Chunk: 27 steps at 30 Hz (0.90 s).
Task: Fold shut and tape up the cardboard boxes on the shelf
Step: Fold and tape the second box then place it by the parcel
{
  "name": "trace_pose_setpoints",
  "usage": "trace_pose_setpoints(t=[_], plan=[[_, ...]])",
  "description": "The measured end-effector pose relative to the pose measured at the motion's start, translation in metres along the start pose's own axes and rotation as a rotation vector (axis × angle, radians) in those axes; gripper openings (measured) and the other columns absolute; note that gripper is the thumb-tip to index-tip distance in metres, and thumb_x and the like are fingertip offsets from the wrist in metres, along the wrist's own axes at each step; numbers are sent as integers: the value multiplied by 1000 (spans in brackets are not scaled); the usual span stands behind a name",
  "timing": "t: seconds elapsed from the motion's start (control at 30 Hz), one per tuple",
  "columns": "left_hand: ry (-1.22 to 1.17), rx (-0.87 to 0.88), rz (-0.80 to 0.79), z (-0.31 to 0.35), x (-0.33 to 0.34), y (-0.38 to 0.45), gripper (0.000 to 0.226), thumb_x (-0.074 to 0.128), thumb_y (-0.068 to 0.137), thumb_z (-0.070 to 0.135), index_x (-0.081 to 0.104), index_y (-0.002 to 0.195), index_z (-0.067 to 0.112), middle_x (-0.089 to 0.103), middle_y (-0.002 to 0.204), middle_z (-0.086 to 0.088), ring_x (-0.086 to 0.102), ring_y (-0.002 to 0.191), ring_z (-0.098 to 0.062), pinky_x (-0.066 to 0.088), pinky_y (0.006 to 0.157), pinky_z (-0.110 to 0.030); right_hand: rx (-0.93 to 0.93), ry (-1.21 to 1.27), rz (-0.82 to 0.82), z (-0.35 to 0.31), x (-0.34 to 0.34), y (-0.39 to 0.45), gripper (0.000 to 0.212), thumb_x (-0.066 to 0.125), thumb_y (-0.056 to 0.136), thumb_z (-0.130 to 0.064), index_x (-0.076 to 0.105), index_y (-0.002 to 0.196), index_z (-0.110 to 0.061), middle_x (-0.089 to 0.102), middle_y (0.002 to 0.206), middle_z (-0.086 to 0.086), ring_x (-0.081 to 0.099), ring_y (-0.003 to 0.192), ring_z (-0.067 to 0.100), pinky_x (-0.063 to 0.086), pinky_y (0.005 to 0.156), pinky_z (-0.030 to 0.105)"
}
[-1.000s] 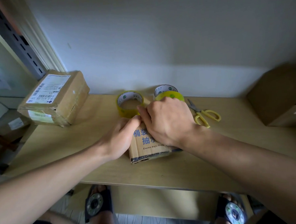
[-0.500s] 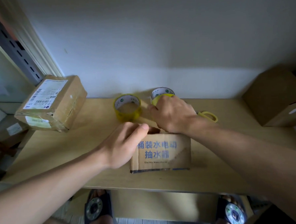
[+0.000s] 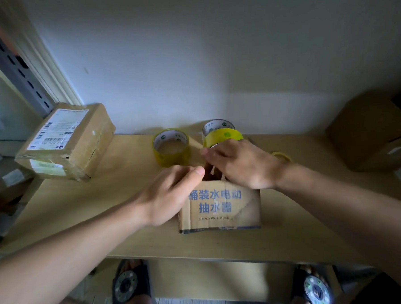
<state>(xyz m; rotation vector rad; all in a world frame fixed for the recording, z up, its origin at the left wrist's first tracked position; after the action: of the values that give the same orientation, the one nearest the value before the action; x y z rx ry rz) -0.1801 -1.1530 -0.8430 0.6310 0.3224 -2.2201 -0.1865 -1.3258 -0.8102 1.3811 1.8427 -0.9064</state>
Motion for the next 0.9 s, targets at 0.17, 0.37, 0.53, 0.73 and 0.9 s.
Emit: trace_pose_setpoints(t=[0.17,0.37,0.53,0.73,0.9], plan=[[-300,-309,111,-23,-2,2,51,48,96,66,69,100,19,71,112,12,67,106,-8,43,108,-38,-164,-8,167,-4,-3,-20,47,33,106,-56,64,90,-23,65,79,-6,60,76,15,50,75,40],[-546,-584,47,-14,1,-1,51,38,104,57,75,112,24,79,109,-5,71,113,-26,48,109,-48,-327,-385,270,-23,12,-27,66,14,94,-73,59,119,-31,64,108,-5,62,98,24,31,64,32],[-763,-622,139,-18,2,-3,50,55,92,64,83,86,23,75,115,-19,65,121,-39,36,118,-60,-386,-588,392,-30,8,-27,76,4,99,-66,70,106,-28,70,86,-2,65,78,27,21,57,33],[-704,-472,94,-8,-9,-4,69,35,99,67,83,89,18,77,114,-10,71,103,-30,50,97,-32,-348,-483,424,-32,10,-21,74,3,98,-59,66,83,-23,67,72,6,63,66,36,25,56,33],[-584,-243,-71,14,-18,-19,61,42,85,85,70,119,44,68,135,8,54,137,-22,31,121,-56,-304,-388,449,-28,12,-17,75,3,98,-62,67,86,-24,68,73,7,65,69,39,29,58,34]])
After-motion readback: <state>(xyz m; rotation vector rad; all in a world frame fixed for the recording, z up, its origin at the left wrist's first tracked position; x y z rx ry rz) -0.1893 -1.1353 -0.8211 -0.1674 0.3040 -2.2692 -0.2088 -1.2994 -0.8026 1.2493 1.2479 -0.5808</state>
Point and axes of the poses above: each hand's wrist, its own y-axis towards the middle knuckle, its own x-axis out of the palm, z = x × y, the point moved 3 cm from there along y, towards the middle knuckle
